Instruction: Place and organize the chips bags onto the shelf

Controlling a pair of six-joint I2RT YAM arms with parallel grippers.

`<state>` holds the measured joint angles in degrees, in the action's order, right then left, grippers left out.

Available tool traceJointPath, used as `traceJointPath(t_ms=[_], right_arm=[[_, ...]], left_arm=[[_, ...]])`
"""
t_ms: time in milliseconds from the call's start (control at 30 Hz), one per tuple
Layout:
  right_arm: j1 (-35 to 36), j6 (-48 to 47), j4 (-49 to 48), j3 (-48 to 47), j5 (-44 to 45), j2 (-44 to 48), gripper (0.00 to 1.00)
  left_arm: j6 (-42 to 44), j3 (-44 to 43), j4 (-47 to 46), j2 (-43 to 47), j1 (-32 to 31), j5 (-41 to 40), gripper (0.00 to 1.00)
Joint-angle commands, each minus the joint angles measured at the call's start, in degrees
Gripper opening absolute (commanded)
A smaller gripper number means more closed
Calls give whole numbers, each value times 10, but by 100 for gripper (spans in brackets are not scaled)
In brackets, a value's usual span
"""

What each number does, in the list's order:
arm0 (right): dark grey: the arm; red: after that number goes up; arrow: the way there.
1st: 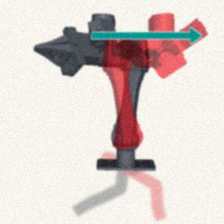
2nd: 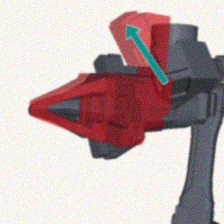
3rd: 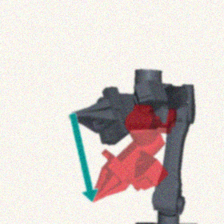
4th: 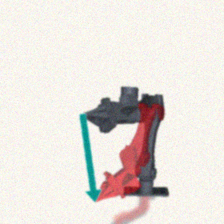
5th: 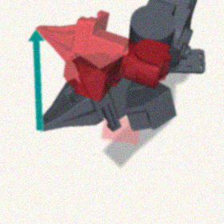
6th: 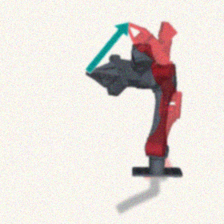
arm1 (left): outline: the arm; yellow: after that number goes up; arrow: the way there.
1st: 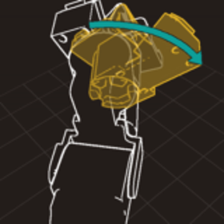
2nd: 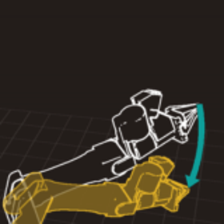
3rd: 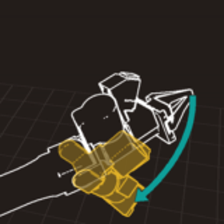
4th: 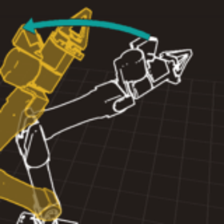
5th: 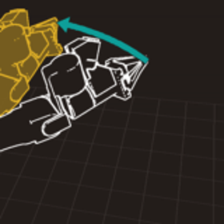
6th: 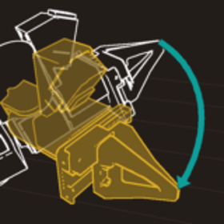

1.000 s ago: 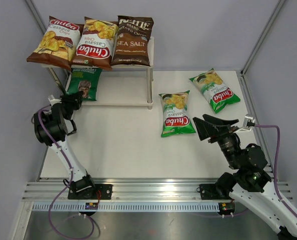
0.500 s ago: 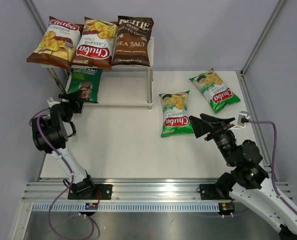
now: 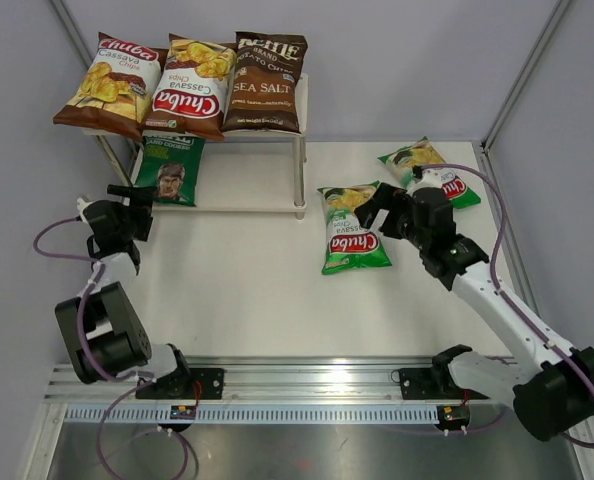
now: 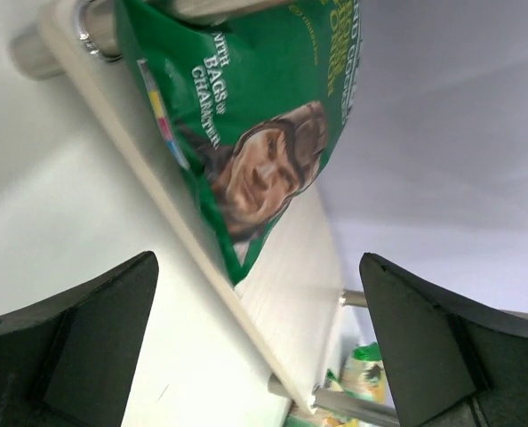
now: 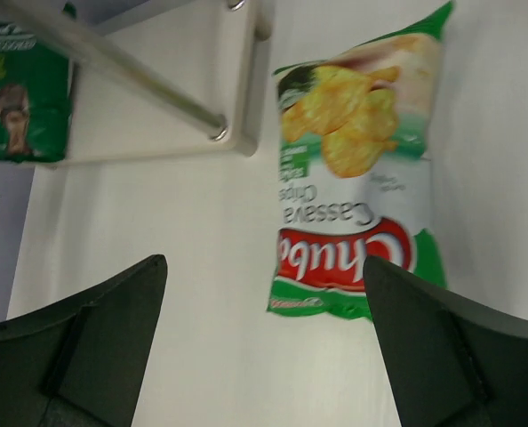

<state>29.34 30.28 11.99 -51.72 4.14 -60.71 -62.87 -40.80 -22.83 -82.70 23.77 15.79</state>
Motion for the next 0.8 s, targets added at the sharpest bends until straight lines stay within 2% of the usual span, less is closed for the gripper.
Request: traceJointPath(t_ms=[0, 167, 333, 367, 433, 500, 533, 667, 767], right_arm=[[-111, 5, -5, -17, -128, -23, 100], [-213, 17, -58, -17, -203, -105, 99], [-317, -4, -153, -22, -379, -200, 99], [-325, -3, -184, -27, -411, -242, 100], [-340, -1, -194, -58, -473, -289, 100], [-343, 11, -240, -78, -520, -360, 100], [-343, 14, -258, -85, -528, -381, 100], [-344, 20, -298, -119, -548, -475, 99], [-344, 52, -360, -130, -576, -520, 99]], left_arm=[[78, -20, 180, 85, -7, -41, 99], [116, 2, 261, 230, -28, -32, 99], [177, -14, 325, 310, -85, 17, 99], [185, -14, 326, 321, -99, 45, 99], [199, -20, 347, 345, -134, 49, 99], [226, -25, 368, 358, -196, 57, 99], [234, -30, 377, 370, -233, 57, 99], [263, -11, 403, 402, -308, 80, 99], [275, 19, 413, 435, -335, 90, 99]])
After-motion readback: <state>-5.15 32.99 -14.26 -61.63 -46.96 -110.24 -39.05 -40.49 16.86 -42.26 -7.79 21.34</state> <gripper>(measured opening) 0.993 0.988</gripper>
